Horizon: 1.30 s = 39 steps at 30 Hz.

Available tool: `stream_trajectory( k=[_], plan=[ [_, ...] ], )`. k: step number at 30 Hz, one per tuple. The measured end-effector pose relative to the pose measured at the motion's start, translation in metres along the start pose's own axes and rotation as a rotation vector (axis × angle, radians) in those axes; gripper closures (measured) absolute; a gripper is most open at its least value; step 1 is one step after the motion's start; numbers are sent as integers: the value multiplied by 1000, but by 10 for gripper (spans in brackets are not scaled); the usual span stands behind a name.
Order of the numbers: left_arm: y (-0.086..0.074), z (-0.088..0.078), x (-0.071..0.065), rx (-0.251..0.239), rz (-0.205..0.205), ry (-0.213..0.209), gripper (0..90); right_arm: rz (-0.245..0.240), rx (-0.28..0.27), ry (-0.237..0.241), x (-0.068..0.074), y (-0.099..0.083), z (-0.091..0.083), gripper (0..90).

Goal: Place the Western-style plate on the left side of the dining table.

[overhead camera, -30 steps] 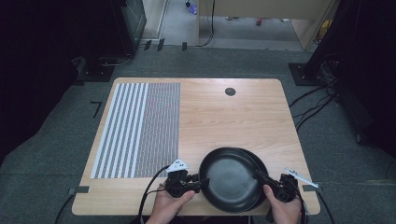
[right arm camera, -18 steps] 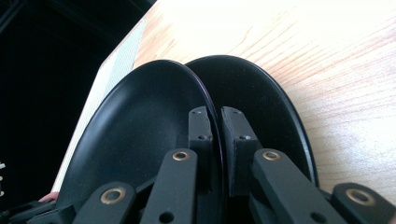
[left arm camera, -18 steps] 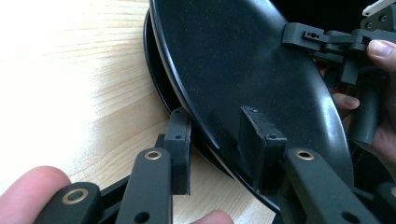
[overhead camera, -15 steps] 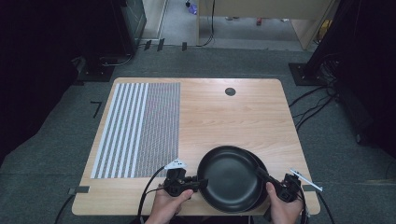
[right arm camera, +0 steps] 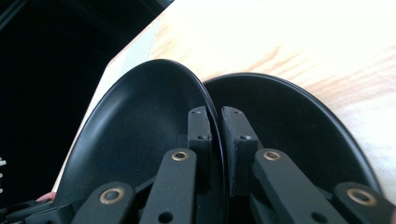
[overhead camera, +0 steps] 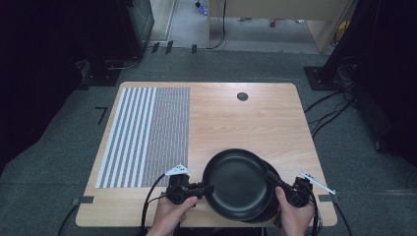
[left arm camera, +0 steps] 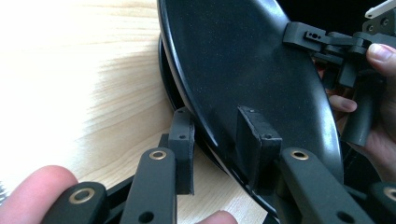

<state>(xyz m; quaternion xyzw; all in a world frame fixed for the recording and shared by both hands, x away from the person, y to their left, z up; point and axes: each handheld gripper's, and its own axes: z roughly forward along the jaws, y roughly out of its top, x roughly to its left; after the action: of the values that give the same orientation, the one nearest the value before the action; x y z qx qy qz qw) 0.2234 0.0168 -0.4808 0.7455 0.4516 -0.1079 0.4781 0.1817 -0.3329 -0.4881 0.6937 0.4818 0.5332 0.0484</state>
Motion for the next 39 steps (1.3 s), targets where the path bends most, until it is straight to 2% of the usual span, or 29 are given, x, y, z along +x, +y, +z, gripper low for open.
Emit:
stream_trajectory(
  k=[9, 13, 14, 15, 16, 17, 20, 21, 23, 26, 31, 33, 39],
  plan=[
    [10, -21, 8, -30, -3, 25, 691, -19, 8, 26, 21, 8, 16, 837],
    [15, -34, 14, -53, -10, 35, 692, -49, 11, 42, 39, 13, 29, 837],
    [16, -37, 15, -59, -12, 38, 692, -49, 11, 42, 39, 13, 29, 837],
    [18, -43, 19, -68, -16, 44, 693, -54, 17, 50, 47, 15, 35, 837],
    [18, -43, 19, -68, -16, 44, 692, -54, 17, 50, 47, 15, 35, 837],
    [21, -50, 23, -78, -19, 51, 692, -61, 23, 57, 54, 17, 42, 837],
    [23, -57, 28, -85, -25, 57, 692, -70, 30, 66, 60, 18, 49, 838],
    [24, -63, 33, -90, -34, 65, 692, -75, 40, 70, 67, 19, 57, 838],
    [25, -68, 37, -93, -38, 70, 692, -81, 41, 71, 70, 19, 60, 838],
    [27, -77, 43, -105, -48, 80, 691, -90, 55, 81, 81, 20, 73, 837],
    [31, -97, 56, -138, -53, 115, 689, -89, 75, 107, 99, 19, 95, 838],
    [32, -101, 59, -142, -53, 121, 689, -92, 77, 111, 101, 19, 98, 839],
    [34, -118, 77, -159, -77, 143, 688, -111, 104, 123, 125, 16, 124, 840]
  ],
)
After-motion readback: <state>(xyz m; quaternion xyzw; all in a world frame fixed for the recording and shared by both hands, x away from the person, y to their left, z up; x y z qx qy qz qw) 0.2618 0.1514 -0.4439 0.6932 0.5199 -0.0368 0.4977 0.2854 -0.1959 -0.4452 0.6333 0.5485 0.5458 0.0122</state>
